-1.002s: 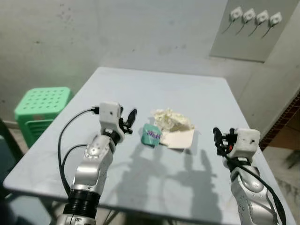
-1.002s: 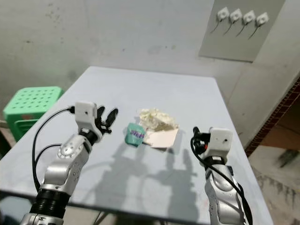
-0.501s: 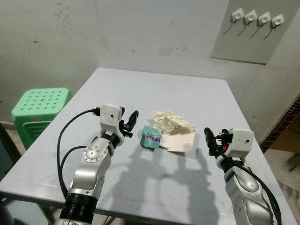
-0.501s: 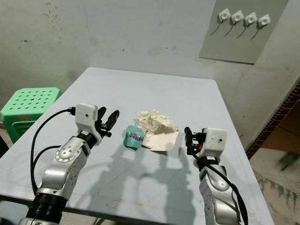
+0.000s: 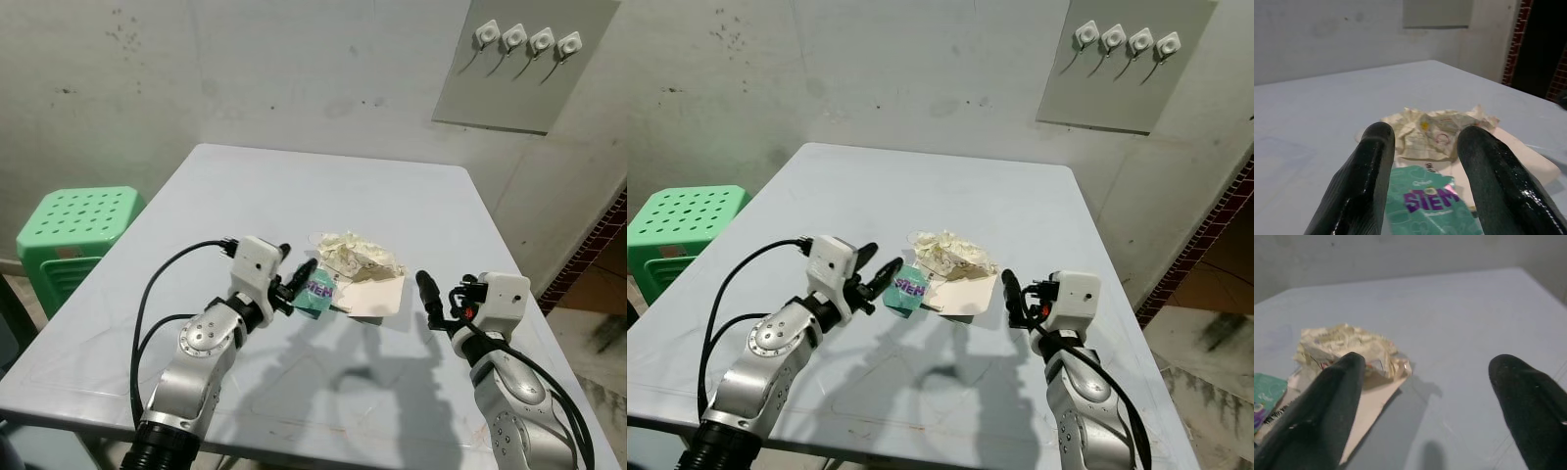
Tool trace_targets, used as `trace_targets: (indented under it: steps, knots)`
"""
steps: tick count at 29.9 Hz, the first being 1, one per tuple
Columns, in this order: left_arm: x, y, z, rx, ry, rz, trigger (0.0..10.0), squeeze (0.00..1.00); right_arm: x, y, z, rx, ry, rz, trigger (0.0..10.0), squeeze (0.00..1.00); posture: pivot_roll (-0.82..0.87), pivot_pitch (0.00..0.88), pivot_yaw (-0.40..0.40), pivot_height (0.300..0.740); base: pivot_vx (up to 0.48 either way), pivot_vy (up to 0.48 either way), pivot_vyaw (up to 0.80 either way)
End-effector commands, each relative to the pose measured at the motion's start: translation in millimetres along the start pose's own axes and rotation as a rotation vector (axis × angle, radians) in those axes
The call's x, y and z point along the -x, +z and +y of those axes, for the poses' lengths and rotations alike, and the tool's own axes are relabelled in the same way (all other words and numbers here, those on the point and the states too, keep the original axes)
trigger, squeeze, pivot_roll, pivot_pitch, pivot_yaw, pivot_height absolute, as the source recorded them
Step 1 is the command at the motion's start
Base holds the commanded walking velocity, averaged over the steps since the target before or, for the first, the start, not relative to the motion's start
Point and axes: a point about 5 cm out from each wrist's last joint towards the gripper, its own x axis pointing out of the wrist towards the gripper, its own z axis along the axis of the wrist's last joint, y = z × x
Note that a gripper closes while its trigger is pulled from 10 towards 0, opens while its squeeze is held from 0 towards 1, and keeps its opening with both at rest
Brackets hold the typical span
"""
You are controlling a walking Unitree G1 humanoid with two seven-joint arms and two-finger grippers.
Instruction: Picking trash to rubbish bin
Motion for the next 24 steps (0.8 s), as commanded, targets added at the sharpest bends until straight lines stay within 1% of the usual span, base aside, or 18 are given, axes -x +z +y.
trace_targets:
  steps: [1,2,3,4,7,8,10,13,15,17,18,20,24]
  knots:
    - [-1.1,5,-4.0,-0.035,-0.028,-0.012,10.0,0.0,-2.1,6,-0.4,-0.041,0.004,0.002,10.0,0.0,-0.08,0.0,-0.044,0.74,0.0,0.0,0.0]
    - [-1.2,5,-4.6,-0.035,-0.03,-0.011,10.0,0.0,-3.2,4,0.5,-0.077,0.01,0.017,10.0,0.0,-0.08,0.0,-0.044,0.74,0.0,0.0,0.0]
    - [-1.2,5,-5.7,-0.034,-0.038,-0.011,10.0,0.0,-5.3,2,2.3,-0.144,0.023,0.041,10.0,0.0,-0.08,0.0,-0.042,0.74,0.0,0.0,0.0]
    - [-1.2,5,-5.7,-0.034,-0.038,-0.011,10.0,0.0,-5.3,2,2.3,-0.144,0.023,0.041,10.0,0.0,-0.08,0.0,-0.042,0.74,0.0,0.0,0.0]
    - [-1.6,6,-6.3,-0.037,-0.042,-0.011,10.0,0.0,-8.4,0,5.4,-0.206,0.043,0.061,10.0,0.0,-0.08,0.0,-0.038,0.74,0.0,0.0,0.0]
    - [-1.9,6,-6.5,-0.036,-0.044,-0.012,10.0,0.0,-10.9,1,7.5,-0.248,0.055,0.07,10.0,0.0,-0.08,0.0,-0.04,0.74,0.0,0.0,0.0]
    - [-2.3,7,-7.0,-0.033,-0.049,-0.015,10.0,0.0,-14.3,2,10.2,-0.297,0.07,0.079,10.0,0.0,-0.08,0.0,-0.041,0.74,0.0,0.0,0.0]
    - [-2.2,9,-8.2,-0.032,-0.064,-0.017,10.0,0.0,-18.3,6,12.0,-0.308,0.084,0.077,10.0,0.0,-0.08,0.0,-0.042,0.74,0.0,0.0,0.0]
    - [-1.4,7,-10.1,-0.045,-0.081,-0.007,10.0,0.0,-21.9,9,14.0,-0.355,0.097,0.08,10.0,0.0,-0.07,0.0,-0.043,0.74,0.0,0.0,0.0]
    - [-0.6,6,-12.2,-0.054,-0.101,-0.003,10.0,0.0,-24.2,10,15.4,-0.378,0.102,0.091,10.0,0.0,-0.07,0.0,-0.044,0.74,0.0,0.0,0.0]
    - [-0.4,6,-12.7,-0.056,-0.104,-0.004,10.0,0.0,-24.6,11,15.8,-0.384,0.104,0.093,10.0,0.0,-0.07,0.0,-0.044,0.74,0.0,0.0,0.0]
    - [0.3,4,-15.4,-0.048,-0.117,0.005,10.0,0.0,-26.4,10,17.4,-0.424,0.109,0.118,10.0,0.0,-0.07,0.0,-0.044,0.74,0.0,0.0,0.0]
    - [1.4,2,-18.5,-0.054,-0.132,0.015,10.0,0.0,-26.7,8,18.4,-0.436,0.11,0.143,10.0,0.0,-0.07,0.0,-0.044,0.74,0.0,0.0,0.0]
